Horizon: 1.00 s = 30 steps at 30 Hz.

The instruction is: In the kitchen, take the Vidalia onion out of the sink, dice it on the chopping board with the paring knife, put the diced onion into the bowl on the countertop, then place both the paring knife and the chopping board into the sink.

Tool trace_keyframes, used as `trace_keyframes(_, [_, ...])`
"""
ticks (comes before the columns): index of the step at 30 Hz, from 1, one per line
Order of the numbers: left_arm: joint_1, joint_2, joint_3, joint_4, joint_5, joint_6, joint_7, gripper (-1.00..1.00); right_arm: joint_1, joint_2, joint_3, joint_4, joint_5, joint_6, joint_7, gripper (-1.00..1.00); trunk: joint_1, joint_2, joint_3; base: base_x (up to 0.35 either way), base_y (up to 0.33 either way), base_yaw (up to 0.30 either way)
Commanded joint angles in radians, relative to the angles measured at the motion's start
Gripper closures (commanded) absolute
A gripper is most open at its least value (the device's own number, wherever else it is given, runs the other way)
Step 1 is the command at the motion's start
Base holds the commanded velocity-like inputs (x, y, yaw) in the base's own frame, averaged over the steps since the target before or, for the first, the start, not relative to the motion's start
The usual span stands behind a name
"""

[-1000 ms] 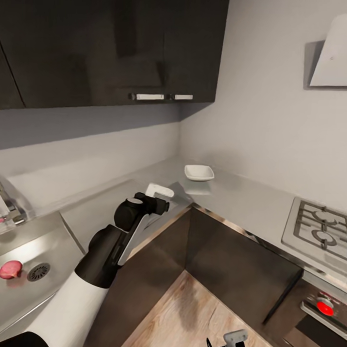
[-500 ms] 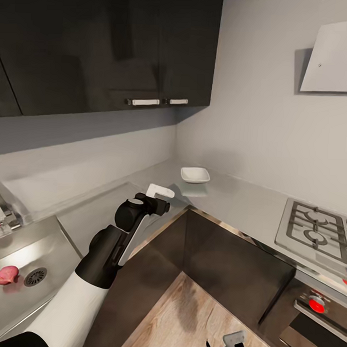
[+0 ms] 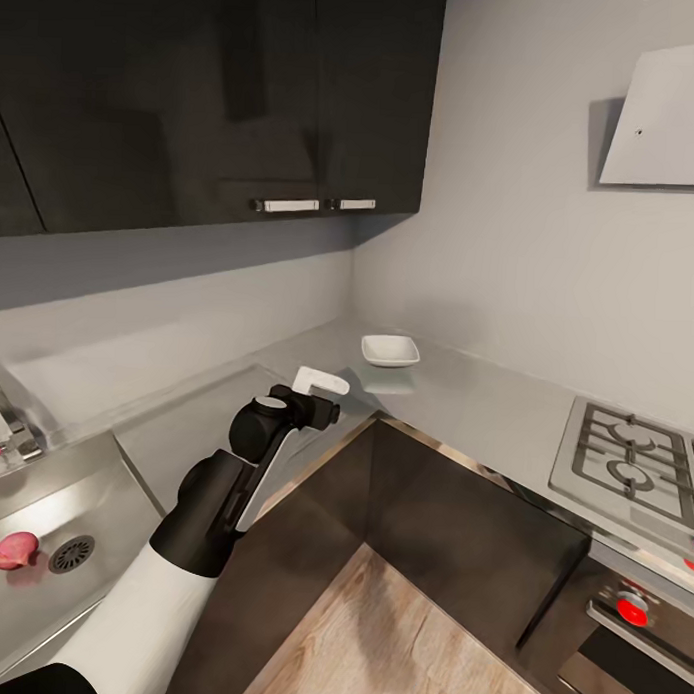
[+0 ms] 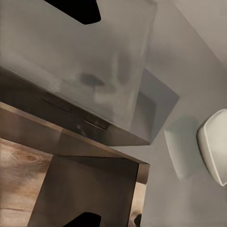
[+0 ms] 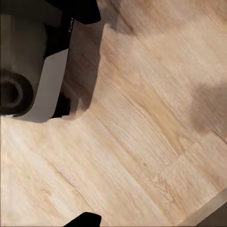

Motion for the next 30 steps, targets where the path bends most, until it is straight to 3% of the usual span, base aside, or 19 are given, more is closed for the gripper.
trace_keyframes(1, [-0.001,0.000,-0.001,0.000,0.008,0.004,0.009,-1.00,0.009,-0.003,0.005,0.001,-0.003,-0.003,0.006,-1.00,0.000,-0.001,-0.001,0.000,0.000,0.000])
trace_keyframes(6, [-0.001,0.000,-0.001,-0.001,0.007,0.004,0.009,-1.00,0.044,-0.012,0.001,-0.001,-0.014,-0.001,0.020,-1.00,-0.015,0.027,0.011,0.000,0.000,0.000])
trace_keyframes(9, [-0.001,0.001,-0.001,-0.001,0.007,0.004,0.009,-1.00,0.048,-0.011,-0.018,-0.004,-0.077,-0.001,0.018,-1.00,-0.027,0.048,0.021,0.000,0.000,0.000])
trace_keyframes(10, [-0.001,0.001,-0.001,-0.001,0.007,0.004,0.009,-1.00,0.049,-0.010,-0.029,-0.005,-0.130,-0.002,0.017,-1.00,-0.030,0.055,0.024,0.000,0.000,0.000])
trace_keyframes(14, [-0.001,0.001,-0.001,0.000,0.007,0.004,0.009,-1.00,0.049,-0.009,-0.039,-0.007,-0.214,-0.006,0.017,-1.00,-0.046,0.083,0.036,0.000,0.000,0.000])
trace_keyframes(19, [-0.001,0.001,0.000,-0.001,0.007,0.004,0.009,-1.00,0.050,-0.009,-0.041,-0.007,-0.236,-0.008,0.017,-1.00,-0.065,0.118,0.052,0.000,0.000,0.000])
trace_keyframes(30, [-0.001,0.001,-0.001,-0.007,0.007,0.005,0.009,-1.00,0.050,-0.007,-0.040,-0.007,-0.240,-0.008,0.017,-1.00,-0.107,0.195,0.086,0.000,0.000,0.000])
